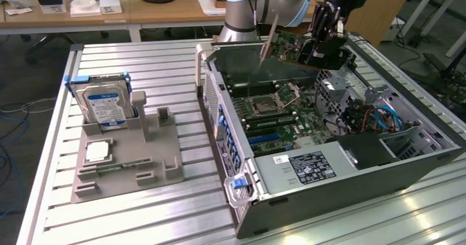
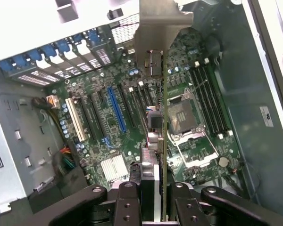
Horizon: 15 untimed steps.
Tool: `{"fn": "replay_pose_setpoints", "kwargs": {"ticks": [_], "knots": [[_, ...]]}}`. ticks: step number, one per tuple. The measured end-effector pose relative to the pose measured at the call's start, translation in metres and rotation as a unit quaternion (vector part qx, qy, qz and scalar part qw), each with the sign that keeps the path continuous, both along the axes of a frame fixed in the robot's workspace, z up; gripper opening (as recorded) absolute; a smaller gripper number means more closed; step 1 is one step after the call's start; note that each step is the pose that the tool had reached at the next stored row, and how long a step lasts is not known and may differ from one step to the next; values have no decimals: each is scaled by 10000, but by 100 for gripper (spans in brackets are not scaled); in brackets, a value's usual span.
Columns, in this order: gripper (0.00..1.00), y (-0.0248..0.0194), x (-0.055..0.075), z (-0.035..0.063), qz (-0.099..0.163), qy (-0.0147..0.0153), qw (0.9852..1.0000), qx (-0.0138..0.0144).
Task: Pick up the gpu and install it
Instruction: 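Insert the gpu into the slot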
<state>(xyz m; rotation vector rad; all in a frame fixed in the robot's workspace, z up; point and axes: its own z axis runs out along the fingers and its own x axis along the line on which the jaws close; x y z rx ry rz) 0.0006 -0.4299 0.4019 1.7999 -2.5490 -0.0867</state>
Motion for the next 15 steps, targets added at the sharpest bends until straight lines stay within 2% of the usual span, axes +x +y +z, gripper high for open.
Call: {"fn": "replay_pose_setpoints", "kwargs": {"ticks": [5, 6, 8, 9, 15], "knots": [[28, 0, 0, 0, 267, 0, 9996, 1], [28, 0, 0, 0, 492, 0, 9988, 1], [28, 0, 0, -1, 895, 0, 9960, 1], [28, 0, 0, -1, 1142, 0, 9935, 1], [28, 0, 0, -1, 1477, 0, 9890, 1]]}}
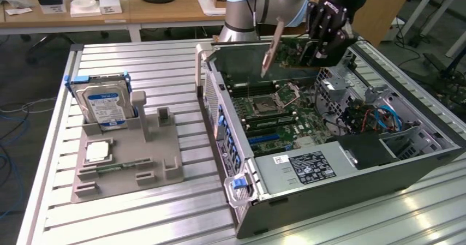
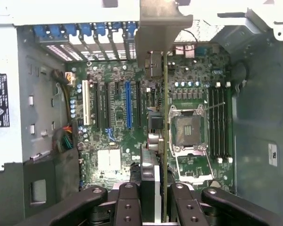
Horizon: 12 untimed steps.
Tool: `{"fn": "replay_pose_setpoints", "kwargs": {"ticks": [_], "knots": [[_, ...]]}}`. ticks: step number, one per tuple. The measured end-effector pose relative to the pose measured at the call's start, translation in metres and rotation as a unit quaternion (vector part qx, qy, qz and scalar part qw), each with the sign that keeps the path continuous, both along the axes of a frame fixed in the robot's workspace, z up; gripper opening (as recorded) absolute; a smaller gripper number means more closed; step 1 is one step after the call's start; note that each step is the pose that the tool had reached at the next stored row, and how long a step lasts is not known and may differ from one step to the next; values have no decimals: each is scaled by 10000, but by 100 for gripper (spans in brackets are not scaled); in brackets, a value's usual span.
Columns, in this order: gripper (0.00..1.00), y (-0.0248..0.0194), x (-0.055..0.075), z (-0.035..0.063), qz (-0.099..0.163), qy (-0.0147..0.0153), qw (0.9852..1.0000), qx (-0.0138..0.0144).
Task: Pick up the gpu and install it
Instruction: 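Insert the gpu into the slot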
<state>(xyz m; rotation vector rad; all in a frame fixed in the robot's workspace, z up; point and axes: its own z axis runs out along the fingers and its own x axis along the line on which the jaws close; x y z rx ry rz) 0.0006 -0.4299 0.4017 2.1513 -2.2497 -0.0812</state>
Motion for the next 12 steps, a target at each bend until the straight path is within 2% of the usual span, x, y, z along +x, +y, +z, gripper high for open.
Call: {"fn": "replay_pose_setpoints", "kwargs": {"ticks": [2, 4, 9, 12], "knots": [[28, -1, 0, 1, 77, -2, 10000, -1], [28, -1, 0, -2, 115, -27, 9999, -1], [28, -1, -1, -17, 180, -198, 9996, -3], [28, -1, -1, -22, 227, -266, 9994, -2]]}}
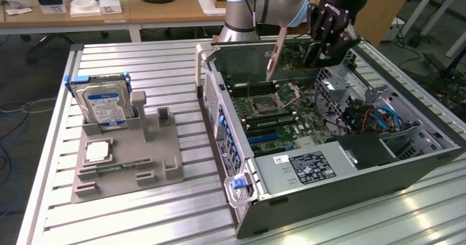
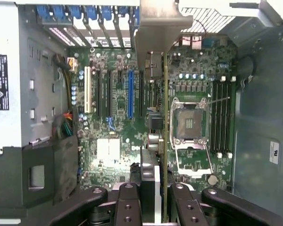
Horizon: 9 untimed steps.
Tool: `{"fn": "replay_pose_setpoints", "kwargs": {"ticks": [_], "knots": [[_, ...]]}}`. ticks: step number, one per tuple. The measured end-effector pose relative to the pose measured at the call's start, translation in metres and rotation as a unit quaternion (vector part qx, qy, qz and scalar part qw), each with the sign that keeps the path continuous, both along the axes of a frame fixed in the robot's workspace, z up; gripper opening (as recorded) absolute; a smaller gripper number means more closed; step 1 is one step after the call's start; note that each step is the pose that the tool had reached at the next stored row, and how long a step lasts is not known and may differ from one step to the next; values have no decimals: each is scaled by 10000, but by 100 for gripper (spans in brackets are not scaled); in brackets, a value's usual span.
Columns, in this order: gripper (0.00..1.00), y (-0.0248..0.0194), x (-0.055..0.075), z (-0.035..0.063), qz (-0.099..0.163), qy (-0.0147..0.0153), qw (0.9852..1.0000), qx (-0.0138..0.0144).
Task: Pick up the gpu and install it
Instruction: 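Insert the gpu into the slot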
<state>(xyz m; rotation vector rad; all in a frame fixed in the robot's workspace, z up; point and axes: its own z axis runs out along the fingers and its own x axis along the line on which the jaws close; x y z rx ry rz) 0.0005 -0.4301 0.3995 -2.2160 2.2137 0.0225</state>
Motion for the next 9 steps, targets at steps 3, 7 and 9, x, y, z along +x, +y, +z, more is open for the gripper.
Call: {"fn": "replay_pose_setpoints", "kwargs": {"ticks": [3, 7, 9], "knots": [[28, 0, 0, -4, 50, -58, 10000, 0], [28, 0, 0, -8, 112, -133, 9998, 0], [28, 0, 0, -9, 142, -159, 9998, 0]]}}
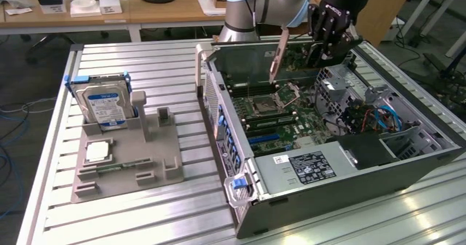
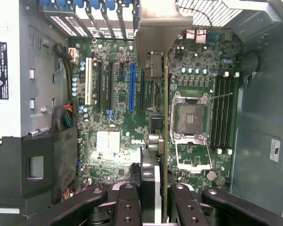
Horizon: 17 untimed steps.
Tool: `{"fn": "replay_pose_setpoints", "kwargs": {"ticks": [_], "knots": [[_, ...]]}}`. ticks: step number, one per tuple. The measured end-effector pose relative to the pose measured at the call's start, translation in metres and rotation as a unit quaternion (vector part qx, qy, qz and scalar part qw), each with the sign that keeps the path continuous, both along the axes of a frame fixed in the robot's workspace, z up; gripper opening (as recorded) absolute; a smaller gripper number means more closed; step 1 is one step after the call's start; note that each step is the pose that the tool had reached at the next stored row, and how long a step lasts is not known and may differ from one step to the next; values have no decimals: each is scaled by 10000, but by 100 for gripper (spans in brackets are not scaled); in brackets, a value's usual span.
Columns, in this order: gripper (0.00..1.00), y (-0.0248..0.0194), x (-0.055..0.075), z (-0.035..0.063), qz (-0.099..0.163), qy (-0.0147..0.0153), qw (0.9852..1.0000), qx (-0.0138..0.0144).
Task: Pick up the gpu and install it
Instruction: 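Insert the gpu into the slot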
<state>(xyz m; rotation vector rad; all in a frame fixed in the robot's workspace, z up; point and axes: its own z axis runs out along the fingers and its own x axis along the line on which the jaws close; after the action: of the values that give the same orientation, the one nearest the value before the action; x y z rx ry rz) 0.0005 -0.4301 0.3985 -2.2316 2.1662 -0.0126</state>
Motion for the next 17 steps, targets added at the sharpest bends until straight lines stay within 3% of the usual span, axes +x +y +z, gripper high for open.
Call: {"fn": "replay_pose_setpoints", "kwargs": {"ticks": [11, 17], "knots": [[28, -1, 0, -10, 142, -60, 9999, 0], [28, -1, 0, -17, 236, -76, 9997, 0]]}}
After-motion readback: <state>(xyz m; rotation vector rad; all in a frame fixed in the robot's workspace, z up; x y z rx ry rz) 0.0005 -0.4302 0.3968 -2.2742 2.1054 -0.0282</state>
